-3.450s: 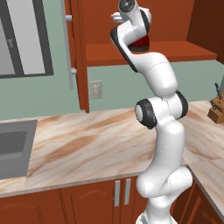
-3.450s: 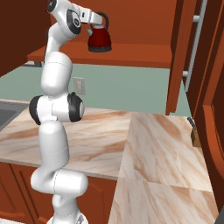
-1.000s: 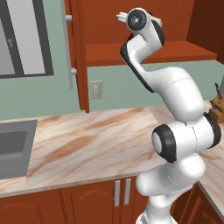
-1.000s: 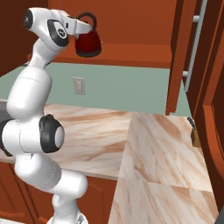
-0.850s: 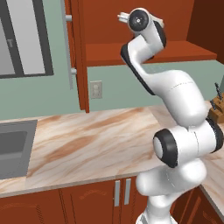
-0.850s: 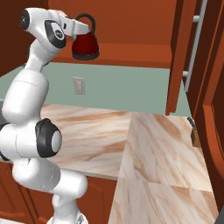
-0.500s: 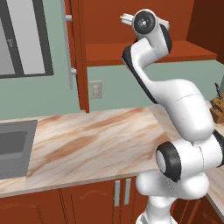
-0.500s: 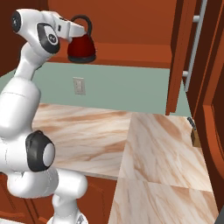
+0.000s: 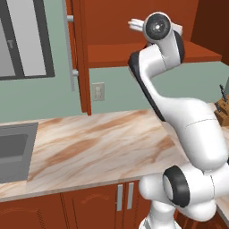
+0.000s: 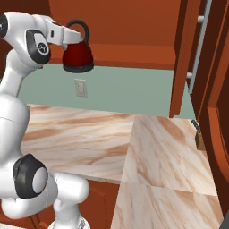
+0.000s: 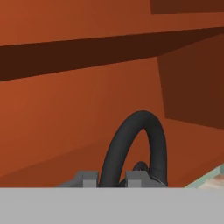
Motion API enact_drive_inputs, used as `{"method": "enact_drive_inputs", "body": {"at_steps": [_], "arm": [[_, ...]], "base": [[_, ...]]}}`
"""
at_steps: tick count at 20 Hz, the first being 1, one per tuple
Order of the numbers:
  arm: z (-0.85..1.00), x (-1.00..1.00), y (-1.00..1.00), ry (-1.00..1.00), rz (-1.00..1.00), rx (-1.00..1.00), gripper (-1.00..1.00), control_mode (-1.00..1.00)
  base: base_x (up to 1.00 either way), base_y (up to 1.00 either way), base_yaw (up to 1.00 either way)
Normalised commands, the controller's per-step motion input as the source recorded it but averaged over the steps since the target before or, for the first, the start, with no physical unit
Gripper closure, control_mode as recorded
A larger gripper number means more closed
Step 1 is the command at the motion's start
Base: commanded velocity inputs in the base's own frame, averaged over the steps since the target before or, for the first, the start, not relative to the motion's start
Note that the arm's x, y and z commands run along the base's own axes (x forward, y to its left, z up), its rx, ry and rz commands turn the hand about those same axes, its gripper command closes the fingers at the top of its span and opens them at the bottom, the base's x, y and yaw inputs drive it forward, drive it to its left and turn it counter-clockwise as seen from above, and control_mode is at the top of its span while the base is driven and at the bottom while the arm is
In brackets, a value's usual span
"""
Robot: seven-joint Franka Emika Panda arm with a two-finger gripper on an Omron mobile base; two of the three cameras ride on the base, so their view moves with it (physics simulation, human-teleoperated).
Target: Open the cabinet, pick the kettle from the cabinet, and place it in the sink.
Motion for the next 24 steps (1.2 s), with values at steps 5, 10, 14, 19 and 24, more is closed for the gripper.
{"method": "enact_drive_inputs", "body": {"at_steps": [5, 10, 14, 19, 24], "arm": [[0.0, -0.65, 0.0, 0.02, 0.0, 0.0, 1.0, -1.0], [-0.01, -0.68, 0.0, 0.0, 0.0, 0.0, 1.0, -1.0], [-0.17, -0.67, 0.02, -0.03, -0.01, 0.0, 1.0, -1.0], [-0.27, -0.56, 0.02, -0.05, -0.03, 0.0, 1.0, -1.0], [-0.37, -0.44, 0.0, -0.03, -0.1, 0.0, 1.0, -1.0]], "base": [[0.0, 0.0, 0.0], [0.0, 0.0, 0.0], [0.0, 0.0, 0.0], [0.0, 0.0, 0.0], [0.0, 0.0, 0.0]]}}
